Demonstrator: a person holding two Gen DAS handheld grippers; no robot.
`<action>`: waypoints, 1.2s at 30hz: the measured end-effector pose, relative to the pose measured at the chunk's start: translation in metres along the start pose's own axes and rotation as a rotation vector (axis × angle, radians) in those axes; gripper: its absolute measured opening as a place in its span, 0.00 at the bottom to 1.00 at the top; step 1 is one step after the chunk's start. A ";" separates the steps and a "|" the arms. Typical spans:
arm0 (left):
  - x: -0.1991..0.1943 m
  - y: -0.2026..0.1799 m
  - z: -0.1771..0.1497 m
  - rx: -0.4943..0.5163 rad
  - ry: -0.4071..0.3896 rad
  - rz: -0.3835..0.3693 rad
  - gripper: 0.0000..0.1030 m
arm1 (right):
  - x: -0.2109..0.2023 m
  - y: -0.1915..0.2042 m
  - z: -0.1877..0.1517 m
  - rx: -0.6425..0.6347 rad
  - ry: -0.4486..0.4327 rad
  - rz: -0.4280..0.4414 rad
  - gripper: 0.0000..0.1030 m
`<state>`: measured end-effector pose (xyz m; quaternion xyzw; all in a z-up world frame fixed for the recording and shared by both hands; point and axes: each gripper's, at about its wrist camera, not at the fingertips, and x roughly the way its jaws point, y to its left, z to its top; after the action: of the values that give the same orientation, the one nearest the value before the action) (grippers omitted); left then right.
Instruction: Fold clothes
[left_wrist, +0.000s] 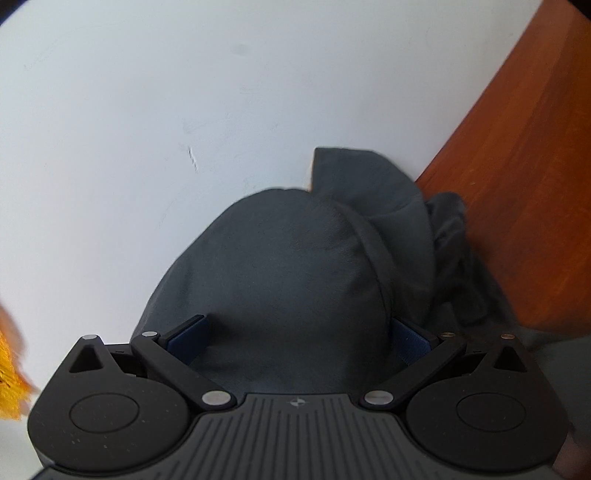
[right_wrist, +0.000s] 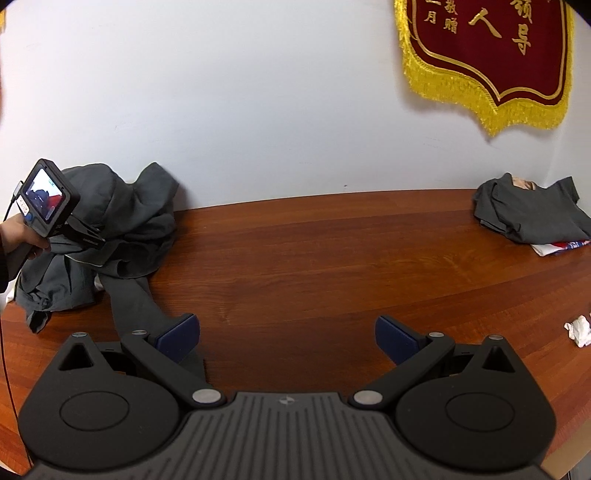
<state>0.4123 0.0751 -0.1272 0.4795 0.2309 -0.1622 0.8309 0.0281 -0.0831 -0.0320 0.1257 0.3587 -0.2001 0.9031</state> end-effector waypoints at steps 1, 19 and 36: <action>0.004 0.001 0.000 -0.010 0.009 -0.004 1.00 | 0.000 0.000 0.000 0.002 0.000 -0.004 1.00; -0.038 0.076 0.010 -0.389 -0.131 -0.078 0.07 | 0.000 -0.009 -0.005 0.030 -0.002 -0.018 1.00; -0.155 0.119 0.019 -0.483 -0.312 -0.159 0.07 | -0.003 -0.038 -0.002 0.023 -0.036 0.060 1.00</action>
<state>0.3448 0.1236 0.0500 0.2174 0.1690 -0.2388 0.9312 0.0073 -0.1154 -0.0345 0.1431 0.3359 -0.1793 0.9135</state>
